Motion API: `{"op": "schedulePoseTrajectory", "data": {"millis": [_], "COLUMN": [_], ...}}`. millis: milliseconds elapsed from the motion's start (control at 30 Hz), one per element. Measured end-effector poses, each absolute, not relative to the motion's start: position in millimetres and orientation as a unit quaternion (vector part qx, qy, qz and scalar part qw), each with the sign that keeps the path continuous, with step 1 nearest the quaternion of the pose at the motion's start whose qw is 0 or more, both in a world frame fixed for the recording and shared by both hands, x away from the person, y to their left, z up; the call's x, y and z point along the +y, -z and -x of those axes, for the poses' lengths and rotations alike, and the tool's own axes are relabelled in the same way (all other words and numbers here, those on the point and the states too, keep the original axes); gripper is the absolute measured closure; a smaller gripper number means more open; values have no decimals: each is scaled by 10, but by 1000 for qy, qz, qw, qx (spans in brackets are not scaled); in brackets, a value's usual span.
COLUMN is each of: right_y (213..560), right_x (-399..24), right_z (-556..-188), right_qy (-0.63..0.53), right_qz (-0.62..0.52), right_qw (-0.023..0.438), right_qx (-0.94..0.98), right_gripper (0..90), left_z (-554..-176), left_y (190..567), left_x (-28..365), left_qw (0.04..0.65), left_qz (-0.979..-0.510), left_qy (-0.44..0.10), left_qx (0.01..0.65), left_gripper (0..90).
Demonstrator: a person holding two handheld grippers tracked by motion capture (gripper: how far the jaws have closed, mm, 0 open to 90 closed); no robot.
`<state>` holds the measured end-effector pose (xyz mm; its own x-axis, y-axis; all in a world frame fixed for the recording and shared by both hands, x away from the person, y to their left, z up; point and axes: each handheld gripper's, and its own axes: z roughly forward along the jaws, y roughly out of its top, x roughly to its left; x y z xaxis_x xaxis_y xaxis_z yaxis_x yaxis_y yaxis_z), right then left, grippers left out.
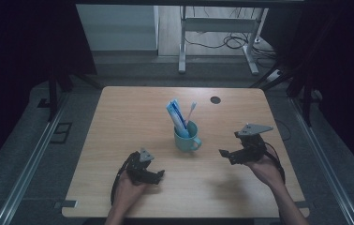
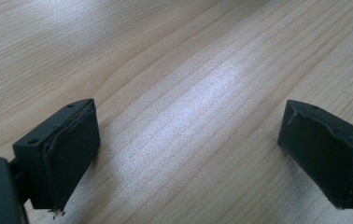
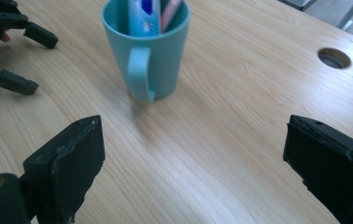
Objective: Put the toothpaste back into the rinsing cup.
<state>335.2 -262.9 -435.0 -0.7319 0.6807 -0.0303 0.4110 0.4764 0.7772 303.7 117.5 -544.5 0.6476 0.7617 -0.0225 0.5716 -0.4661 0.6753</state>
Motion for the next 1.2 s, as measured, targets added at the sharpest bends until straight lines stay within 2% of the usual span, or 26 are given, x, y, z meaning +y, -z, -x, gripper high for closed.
{"op": "schedulePoseTrajectory", "data": {"millis": [467,867,1200], "right_y": [4528,4889,5154], "right_x": [-2954,-3059,-3112], "right_z": [-3181,-3040,-2975], "right_qy": [-388,-372,-370], "right_qz": [-352,-365,-377], "right_qw": [177,183,170], "right_qx": [833,833,832], "right_gripper": [56,57,62], "left_z": [-3034,-3032,-3030], "left_y": [5445,5446,5445], "left_x": [1175,1172,1173], "left_qw": [333,334,333], "left_qz": [-844,-843,-843], "left_qy": [-142,-142,-142], "left_qx": [396,398,397], "left_gripper": [56,56,56]}}
